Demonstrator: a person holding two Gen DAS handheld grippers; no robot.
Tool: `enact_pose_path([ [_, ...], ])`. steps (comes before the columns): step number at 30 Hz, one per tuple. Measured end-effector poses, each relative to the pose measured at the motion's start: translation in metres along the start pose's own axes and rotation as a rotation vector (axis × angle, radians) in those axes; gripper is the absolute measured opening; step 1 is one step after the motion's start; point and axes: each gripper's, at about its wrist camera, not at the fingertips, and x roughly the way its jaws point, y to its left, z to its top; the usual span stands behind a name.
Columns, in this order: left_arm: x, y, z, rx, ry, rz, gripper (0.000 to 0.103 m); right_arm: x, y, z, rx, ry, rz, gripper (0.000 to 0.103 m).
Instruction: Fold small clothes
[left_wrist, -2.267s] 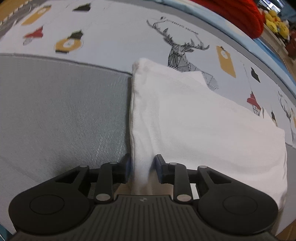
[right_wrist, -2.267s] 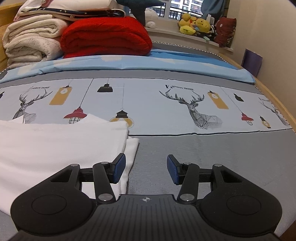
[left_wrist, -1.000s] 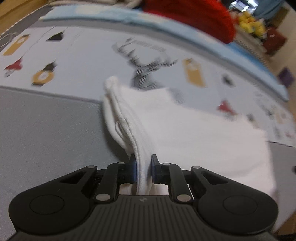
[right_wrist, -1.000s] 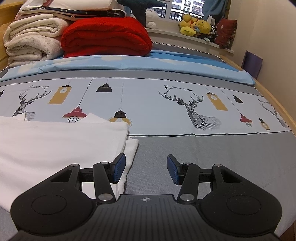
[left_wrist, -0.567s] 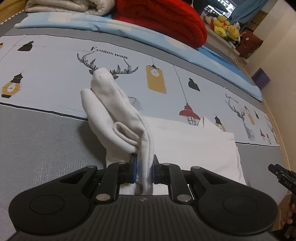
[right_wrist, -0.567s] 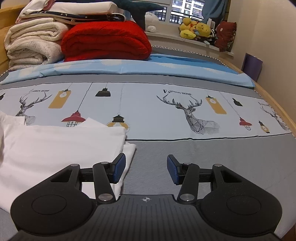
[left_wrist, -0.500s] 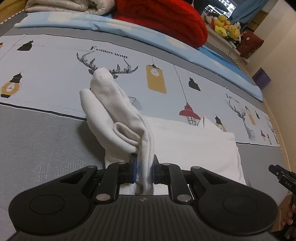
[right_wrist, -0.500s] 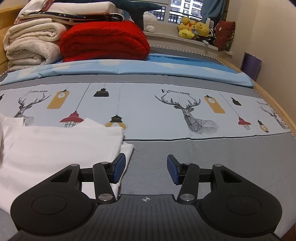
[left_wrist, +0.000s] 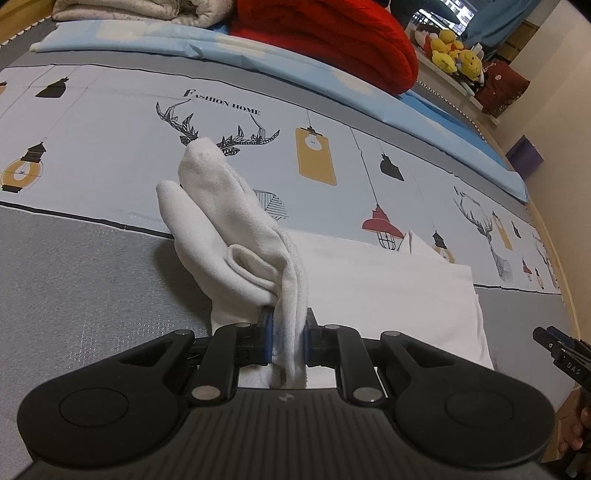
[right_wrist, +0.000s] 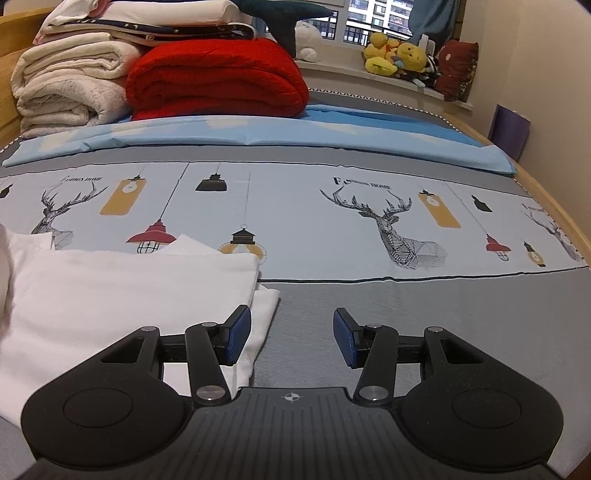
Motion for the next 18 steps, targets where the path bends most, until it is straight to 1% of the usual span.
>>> enact_pose_path([
  [15, 0.0004, -0.0024, -0.0007, 0.003, -0.001, 0.007, 0.016, 0.0006, -0.0005, 0.0005, 0.003, 0.002, -0.001, 0.051],
  [18, -0.0002, -0.0027, -0.0006, -0.001, -0.007, -0.001, 0.016, 0.0002, -0.0006, 0.0006, 0.002, -0.001, 0.001, 0.051],
])
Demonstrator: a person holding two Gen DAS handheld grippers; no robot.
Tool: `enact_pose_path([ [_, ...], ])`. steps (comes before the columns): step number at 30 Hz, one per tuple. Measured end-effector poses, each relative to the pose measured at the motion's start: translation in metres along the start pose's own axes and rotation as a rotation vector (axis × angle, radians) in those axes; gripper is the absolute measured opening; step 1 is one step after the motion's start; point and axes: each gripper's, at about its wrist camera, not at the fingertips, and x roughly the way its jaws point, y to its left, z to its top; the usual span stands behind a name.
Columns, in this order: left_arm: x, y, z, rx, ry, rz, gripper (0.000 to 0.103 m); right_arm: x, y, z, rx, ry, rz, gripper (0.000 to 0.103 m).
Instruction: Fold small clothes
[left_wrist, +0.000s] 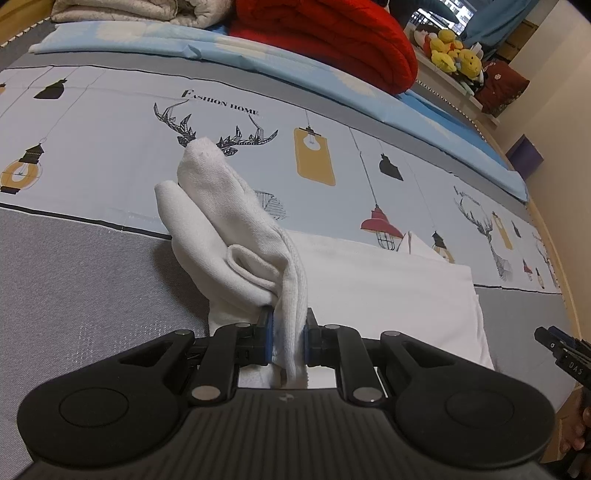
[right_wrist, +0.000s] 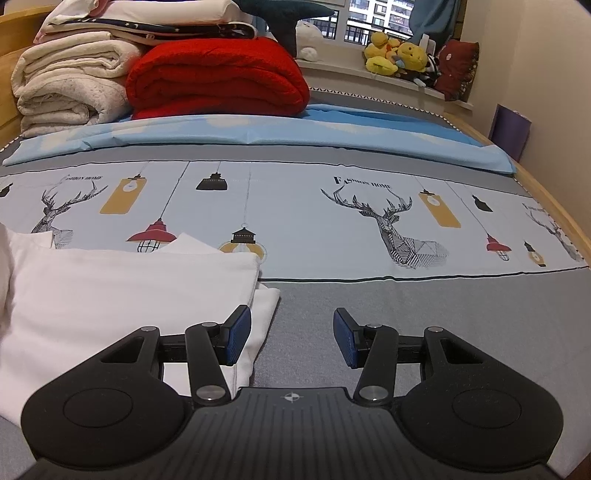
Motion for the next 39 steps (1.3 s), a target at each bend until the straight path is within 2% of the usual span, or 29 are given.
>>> enact_pose_path([
  [4, -0.005, -0.002, 0.001, -0.017, -0.024, -0.047, 0.015, -0.001, -0.002, -0.001, 0.002, -0.004, -0.004, 0.051],
  [9, -0.013, -0.021, 0.003, -0.05, -0.067, -0.205, 0.015, -0.005, -0.005, 0.001, 0.026, -0.02, -0.004, 0.051],
  [13, -0.011, -0.062, -0.001, -0.043, -0.078, -0.344, 0.015, -0.006, -0.008, 0.0, 0.031, -0.025, -0.006, 0.05],
  [16, -0.008, -0.107, -0.007, -0.03, -0.101, -0.487, 0.015, -0.007, -0.013, 0.0, 0.049, -0.024, -0.012, 0.05],
  [18, -0.001, -0.136, -0.011, -0.04, -0.118, -0.57, 0.018, -0.008, -0.015, -0.001, 0.072, -0.022, -0.011, 0.05],
  [20, 0.008, -0.156, -0.012, -0.024, -0.065, -0.672, 0.052, -0.009, -0.015, -0.001, 0.091, -0.022, -0.006, 0.05],
  [21, 0.007, -0.158, -0.014, -0.006, -0.071, -0.677, 0.053, -0.009, -0.015, -0.001, 0.099, -0.024, 0.0, 0.05],
  [25, -0.003, -0.136, -0.012, 0.072, -0.12, -0.486, 0.052, -0.008, -0.018, 0.001, 0.151, -0.021, 0.029, 0.05],
  [27, -0.003, -0.114, -0.009, 0.074, -0.107, -0.388, 0.051, -0.005, -0.021, 0.003, 0.19, -0.01, 0.061, 0.05],
  [29, -0.001, -0.096, -0.008, 0.067, -0.069, -0.327, 0.05, -0.001, -0.021, 0.006, 0.225, 0.0, 0.095, 0.05],
  [34, 0.009, -0.081, -0.016, 0.14, 0.026, -0.234, 0.048, 0.025, -0.015, 0.013, 0.326, 0.082, 0.22, 0.05],
  [39, 0.015, -0.078, -0.024, 0.194, 0.065, -0.214, 0.048, 0.067, -0.004, 0.016, 0.469, 0.203, 0.305, 0.051],
])
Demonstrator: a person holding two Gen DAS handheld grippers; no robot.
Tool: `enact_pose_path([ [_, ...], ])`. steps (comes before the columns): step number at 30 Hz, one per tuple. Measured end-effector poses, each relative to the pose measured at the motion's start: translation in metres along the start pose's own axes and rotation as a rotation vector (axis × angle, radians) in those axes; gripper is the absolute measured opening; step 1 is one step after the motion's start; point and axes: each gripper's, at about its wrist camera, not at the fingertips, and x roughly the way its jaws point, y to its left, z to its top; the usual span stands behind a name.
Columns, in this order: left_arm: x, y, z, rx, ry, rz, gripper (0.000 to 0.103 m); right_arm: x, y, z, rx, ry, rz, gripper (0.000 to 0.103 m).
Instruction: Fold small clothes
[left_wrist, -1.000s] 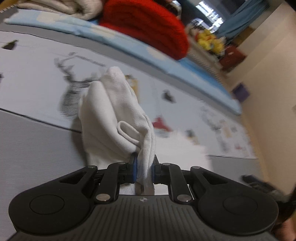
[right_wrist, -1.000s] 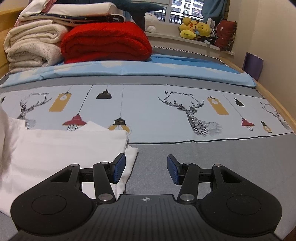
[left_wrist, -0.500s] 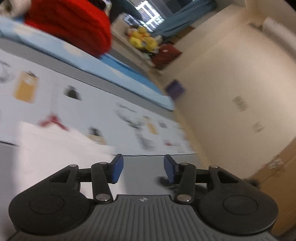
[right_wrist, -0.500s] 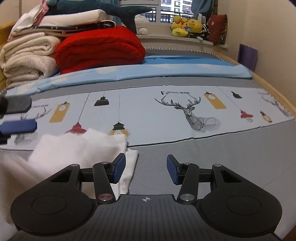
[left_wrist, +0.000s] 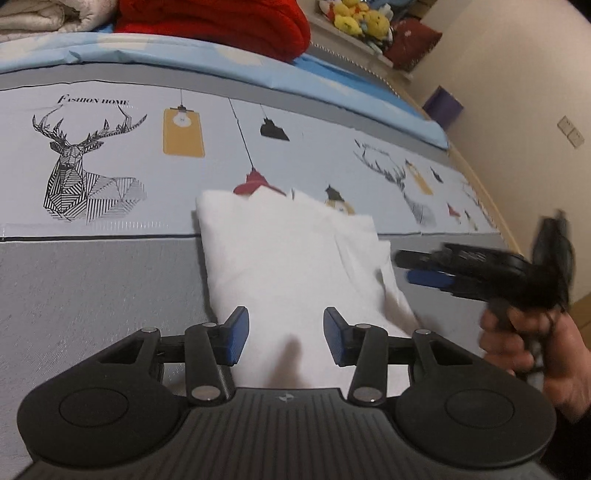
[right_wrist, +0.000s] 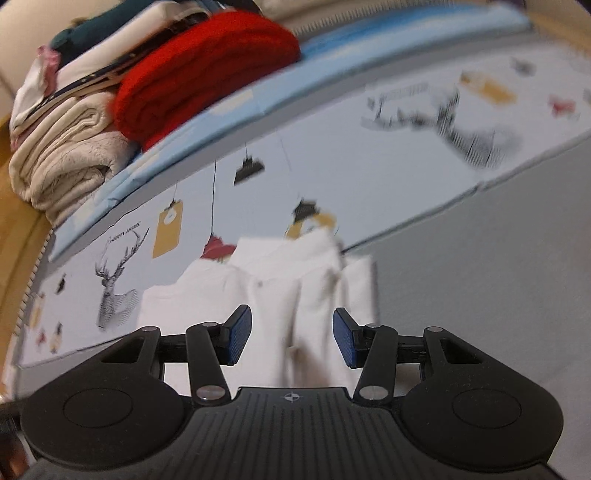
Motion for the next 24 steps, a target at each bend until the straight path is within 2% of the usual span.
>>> enact_pose_path([
  [4, 0.0, 0.001, -0.002, 0.027, 0.019, 0.004, 0.048, 0.033, -0.003, -0.003, 0.075, 0.091, -0.021, 0.052],
  [8, 0.001, -0.001, 0.0, 0.035, 0.032, 0.01, 0.048, 0.048, 0.008, -0.004, 0.003, 0.097, -0.068, 0.053],
  [9, 0.003, -0.001, 0.0, 0.035, 0.034, 0.012, 0.048, 0.048, 0.012, -0.004, -0.023, 0.087, -0.079, 0.04],
  [10, 0.004, -0.002, 0.001, 0.038, 0.037, 0.012, 0.048, 0.048, 0.015, -0.004, -0.048, 0.074, -0.084, 0.012],
  [12, 0.008, -0.005, 0.002, 0.05, 0.044, 0.011, 0.048, 0.038, 0.022, -0.002, -0.097, 0.035, -0.056, 0.008],
  [15, 0.012, -0.009, 0.001, 0.07, 0.059, 0.003, 0.048, 0.001, 0.031, 0.009, -0.141, -0.134, 0.031, 0.007],
  [17, 0.016, -0.014, -0.002, 0.089, 0.075, -0.007, 0.048, -0.014, 0.025, 0.017, -0.126, -0.22, 0.016, 0.007],
  [19, 0.02, -0.019, -0.005, 0.113, 0.086, -0.006, 0.048, -0.008, 0.016, 0.022, -0.13, -0.223, -0.072, 0.011],
  [20, 0.023, -0.022, -0.007, 0.125, 0.094, -0.006, 0.048, 0.0, 0.012, 0.023, -0.126, -0.191, -0.099, 0.015],
  [22, 0.027, -0.026, -0.011, 0.144, 0.106, 0.0, 0.048, 0.017, 0.005, 0.023, -0.119, -0.094, -0.117, 0.017],
  [23, 0.029, -0.028, -0.012, 0.151, 0.11, 0.005, 0.048, 0.018, 0.003, 0.021, -0.116, -0.084, -0.133, 0.018],
  [24, 0.03, -0.029, -0.013, 0.155, 0.112, 0.006, 0.048, 0.015, 0.002, 0.02, -0.11, -0.094, -0.143, 0.024],
])
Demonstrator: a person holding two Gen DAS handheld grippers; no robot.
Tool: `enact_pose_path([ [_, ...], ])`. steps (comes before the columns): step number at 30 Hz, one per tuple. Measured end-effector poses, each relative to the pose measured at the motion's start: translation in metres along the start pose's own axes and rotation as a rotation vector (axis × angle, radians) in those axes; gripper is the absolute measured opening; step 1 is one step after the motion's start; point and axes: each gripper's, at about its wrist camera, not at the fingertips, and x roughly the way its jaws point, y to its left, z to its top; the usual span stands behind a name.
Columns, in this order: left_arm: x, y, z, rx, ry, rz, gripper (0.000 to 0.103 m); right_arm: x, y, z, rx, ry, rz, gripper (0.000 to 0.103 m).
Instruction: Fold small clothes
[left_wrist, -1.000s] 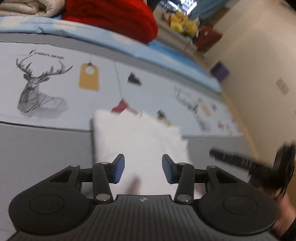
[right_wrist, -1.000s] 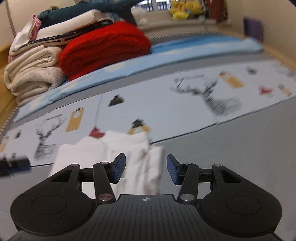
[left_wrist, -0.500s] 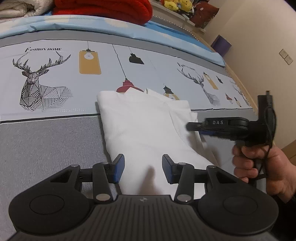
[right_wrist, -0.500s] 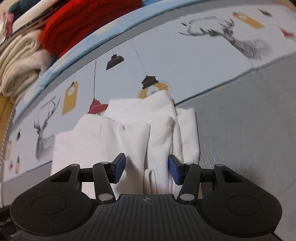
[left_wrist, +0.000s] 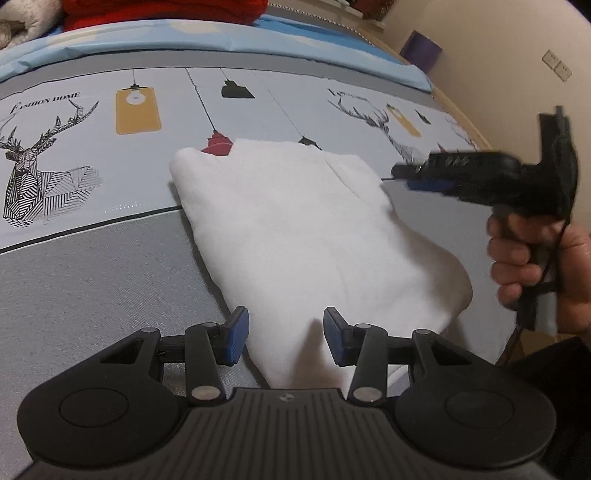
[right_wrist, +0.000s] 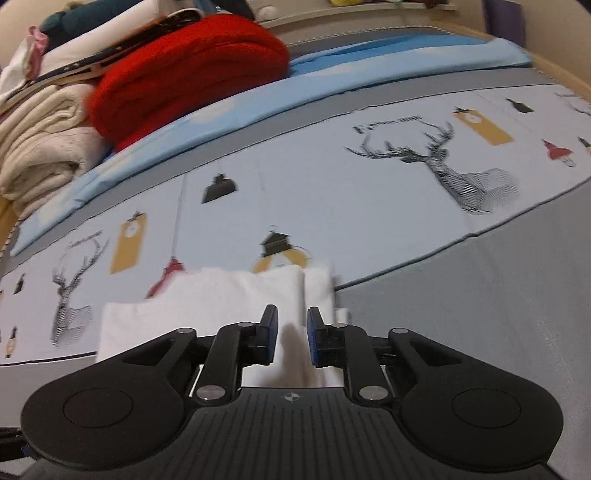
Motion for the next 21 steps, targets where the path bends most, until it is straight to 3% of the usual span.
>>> enact_pose_path([
  [3, 0.002, -0.003, 0.0, 0.012, -0.002, -0.002, 0.048, -0.012, -0.006, -0.001, 0.026, -0.018, 0.028, 0.046],
  [13, -0.011, -0.002, -0.001, 0.032, -0.025, 0.021, 0.05, -0.035, -0.015, -0.021, -0.045, 0.133, 0.029, 0.048],
  [18, -0.027, 0.008, 0.0, 0.018, -0.057, 0.058, 0.051, -0.061, -0.013, -0.029, -0.075, 0.122, 0.032, 0.054],
  [21, -0.034, 0.016, -0.001, -0.002, -0.065, 0.084, 0.051, -0.061, -0.012, -0.045, -0.125, 0.105, -0.031, 0.054],
])
